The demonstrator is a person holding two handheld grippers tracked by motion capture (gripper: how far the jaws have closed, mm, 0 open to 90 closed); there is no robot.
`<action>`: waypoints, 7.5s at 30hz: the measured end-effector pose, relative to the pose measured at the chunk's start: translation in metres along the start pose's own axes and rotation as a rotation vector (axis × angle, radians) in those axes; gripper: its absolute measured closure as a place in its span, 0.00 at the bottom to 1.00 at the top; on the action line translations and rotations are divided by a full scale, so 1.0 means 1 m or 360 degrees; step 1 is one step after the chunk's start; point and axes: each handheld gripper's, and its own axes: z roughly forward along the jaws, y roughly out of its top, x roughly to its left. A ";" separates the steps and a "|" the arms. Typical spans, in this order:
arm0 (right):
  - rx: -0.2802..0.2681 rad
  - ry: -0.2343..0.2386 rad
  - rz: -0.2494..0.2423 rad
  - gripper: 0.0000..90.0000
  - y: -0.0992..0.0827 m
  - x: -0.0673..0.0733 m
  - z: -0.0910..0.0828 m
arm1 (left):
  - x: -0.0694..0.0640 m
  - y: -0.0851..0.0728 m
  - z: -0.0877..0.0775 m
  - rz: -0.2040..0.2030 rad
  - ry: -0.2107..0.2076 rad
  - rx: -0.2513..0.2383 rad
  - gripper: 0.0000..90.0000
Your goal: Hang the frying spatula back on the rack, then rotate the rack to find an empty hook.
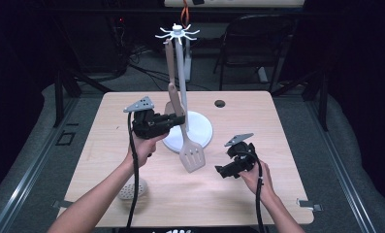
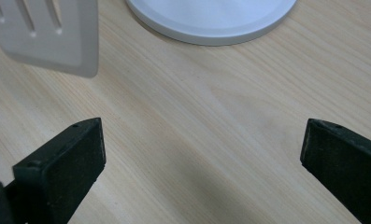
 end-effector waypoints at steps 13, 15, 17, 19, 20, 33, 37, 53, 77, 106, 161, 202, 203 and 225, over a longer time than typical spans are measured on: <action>0.0011 0.0006 0.0000 0.00 0.000 0.001 0.002 | 0.009 0.022 0.002 0.0064 0.0039 0.0010 0.86; 0.0011 0.0006 -0.0002 0.00 0.000 0.001 0.002 | 0.009 0.025 0.003 0.0080 0.0054 0.0020 0.86; 0.0015 0.0008 -0.0003 0.00 0.000 0.001 0.002 | 0.010 0.029 0.004 0.0098 0.0060 0.0023 0.86; 0.0019 0.0005 0.0000 0.00 0.000 0.001 0.002 | 0.011 0.032 0.005 0.0113 0.0073 0.0033 0.86; 0.0022 0.0006 0.0001 0.00 0.000 0.001 0.002 | 0.011 0.033 0.006 0.0118 0.0076 0.0035 0.86; 0.0034 0.0014 -0.0009 0.00 0.001 0.000 0.004 | 0.019 0.056 0.013 0.0165 0.0108 0.0091 0.86; 0.0039 0.0013 -0.0011 0.00 0.001 0.001 0.004 | 0.019 0.063 0.015 0.0179 0.0102 0.0088 0.86; 0.0055 0.0010 -0.0036 0.00 0.000 0.000 0.005 | 0.024 0.090 0.020 0.0237 0.0156 0.0113 0.86; 0.0058 0.0024 -0.0049 0.00 0.000 0.001 0.007 | 0.038 0.102 0.030 0.0180 0.0193 0.0130 0.85; 0.0080 0.0013 -0.0069 0.01 0.000 0.002 0.008 | 0.045 0.098 0.028 0.0110 0.0192 0.0081 0.84; 0.0133 0.0030 -0.0104 0.05 0.000 0.005 0.014 | 0.049 0.096 -0.040 0.0106 0.0403 -0.0012 0.87; 0.0134 0.0038 -0.0137 0.05 -0.001 0.007 0.015 | 0.050 0.171 -0.030 0.0331 0.0654 -0.0105 1.00; 0.0134 0.0037 -0.0136 0.05 -0.001 0.007 0.015 | 0.051 0.172 -0.030 0.0330 0.0659 -0.0098 1.00; 0.0134 0.0038 -0.0146 0.06 -0.001 0.007 0.015 | 0.051 0.157 -0.042 0.0347 0.0642 -0.0120 1.00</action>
